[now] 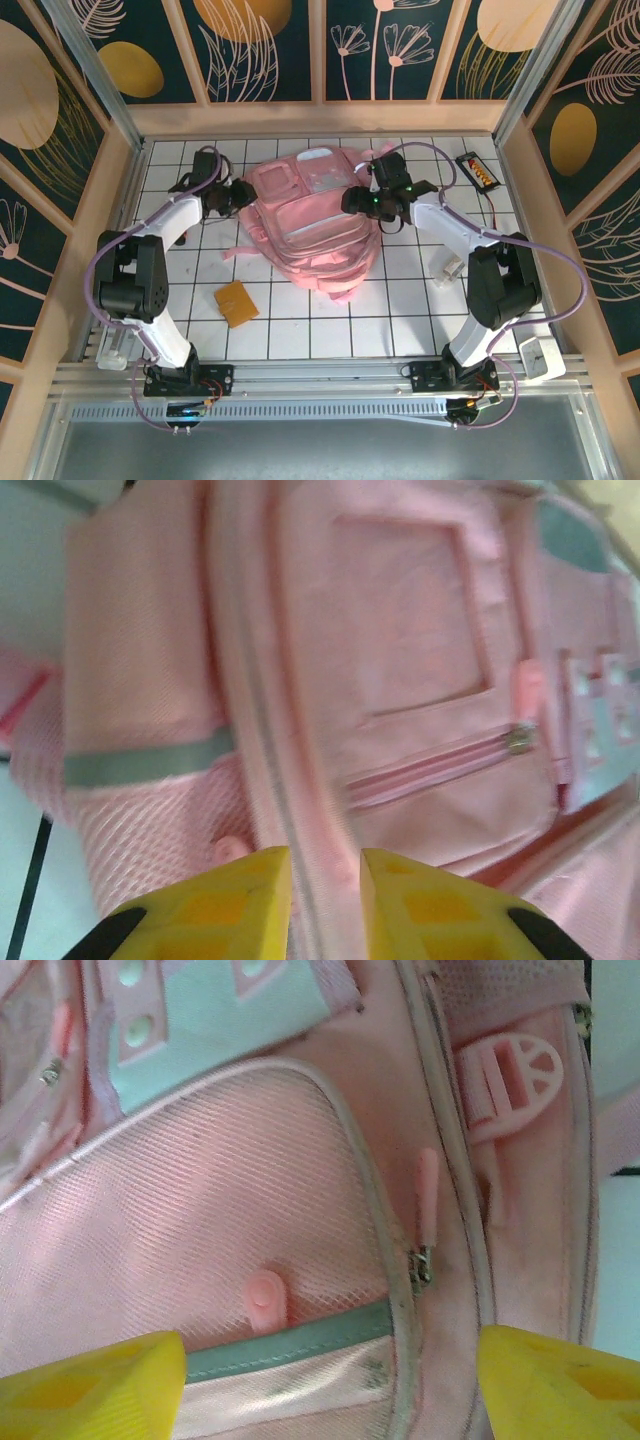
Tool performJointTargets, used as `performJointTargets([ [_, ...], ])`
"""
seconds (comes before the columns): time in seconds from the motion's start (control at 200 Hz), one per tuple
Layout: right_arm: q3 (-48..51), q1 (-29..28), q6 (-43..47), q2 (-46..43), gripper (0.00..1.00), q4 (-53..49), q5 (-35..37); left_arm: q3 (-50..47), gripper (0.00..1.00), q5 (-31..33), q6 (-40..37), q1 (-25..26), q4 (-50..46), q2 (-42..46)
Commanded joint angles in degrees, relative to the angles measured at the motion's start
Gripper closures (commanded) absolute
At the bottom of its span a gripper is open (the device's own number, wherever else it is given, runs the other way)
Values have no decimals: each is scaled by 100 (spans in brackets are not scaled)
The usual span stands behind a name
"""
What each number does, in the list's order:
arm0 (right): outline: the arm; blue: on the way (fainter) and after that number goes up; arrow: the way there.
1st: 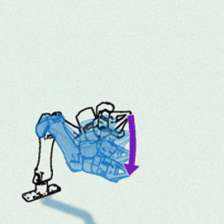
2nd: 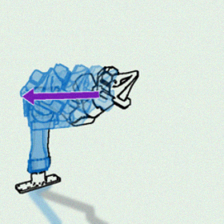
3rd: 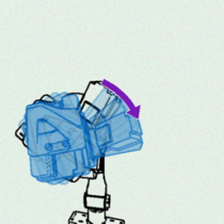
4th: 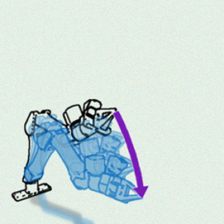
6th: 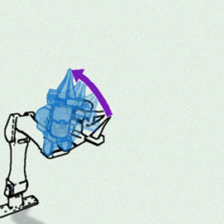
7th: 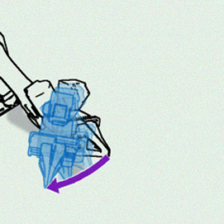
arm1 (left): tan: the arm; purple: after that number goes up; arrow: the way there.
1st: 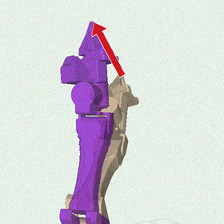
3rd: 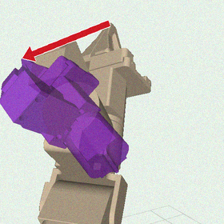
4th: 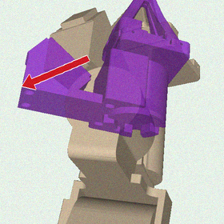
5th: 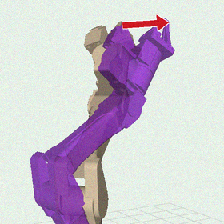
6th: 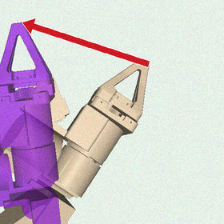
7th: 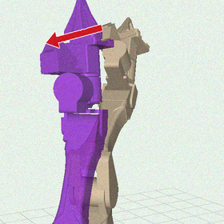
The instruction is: Pack the student bag
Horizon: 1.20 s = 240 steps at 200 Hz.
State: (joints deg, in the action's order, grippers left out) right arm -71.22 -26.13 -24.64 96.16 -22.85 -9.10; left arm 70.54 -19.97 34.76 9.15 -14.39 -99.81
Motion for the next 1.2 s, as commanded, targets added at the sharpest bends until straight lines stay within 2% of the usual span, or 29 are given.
performJointTargets([
  [0.0, 317, 77, -317, -6, 23, 61, -263, 372, 75, -337, -1834, 123, -136, 445],
  [0.08, 417, 185, -441, 254, 29, 370, -678, 337, 72, -77, -2669, 237, -4, 581],
  [0.12, 442, 264, -555, 417, 33, 544, -836, 387, 68, 279, -2697, 240, 19, 552],
  [0.155, 435, 317, -617, 581, 40, 711, -992, 460, 62, 579, -2561, 245, 73, 476],
  [0.18, 407, 357, -652, 707, 46, 822, -1089, 477, 62, 754, -2443, 238, 132, 406],
  [0.235, 269, 435, -622, 942, 84, 1042, -1237, 446, 63, 819, -2196, 215, 360, 239],
  [0.28, 137, 466, -502, 1081, 100, 1184, -1201, 388, 63, 656, -2088, 207, 569, 67],
  [0.365, -478, 537, 20, 1436, 100, 914, -819, 340, 64, 438, -2013, 219, 730, -209],
  [0.435, -942, 672, 635, 1709, 100, 858, -576, 279, 63, 493, -2073, 233, 762, -302],
  [0.485, -1119, 817, 1284, 1837, 100, 1064, -924, 221, 65, 238, -2064, 293, 806, -285],
  [0.54, -1241, 1022, 2055, 1906, 100, 1251, -1793, 173, 65, -222, -2152, 494, 917, -191],
  [0.621, -1232, 1170, 3204, 1819, 100, 1330, -2440, 163, 64, -196, -2536, 876, 946, 79],
  [0.706, -933, 1168, 3999, 1529, 100, 1589, -2227, 178, 63, -92, -2697, 932, 909, 396],
  [0.766, -871, 1222, 4030, 1452, 100, 1773, -1882, 285, 62, 183, -3253, 934, 689, 477],
  [0.846, -1087, 1334, 3932, 1563, 100, 1741, -1671, 296, 60, 348, -4418, 932, 558, 484],
  [0.926, -1233, 1391, 4295, 1631, 100, 1663, -1720, 254, 58, -33, -5555, 931, 507, 322],
  [0.966, -1233, 1397, 4583, 1624, 100, 1690, -1664, 377, 55, -301, -5791, 935, 451, 201],
  [1.041, -1203, 1397, 5067, 1537, 100, 1691, -1630, 1048, 55, -810, -5600, 931, 188, -509],
  [1.116, -1143, 1421, 5158, 1388, 100, 1817, -1720, 1874, 54, -1232, -4790, 936, -156, -1217],
  [1.196, -1109, 1440, 5172, 1246, 100, 1859, -1918, 2305, 52, -1614, -4671, 948, -515, -1713],
])
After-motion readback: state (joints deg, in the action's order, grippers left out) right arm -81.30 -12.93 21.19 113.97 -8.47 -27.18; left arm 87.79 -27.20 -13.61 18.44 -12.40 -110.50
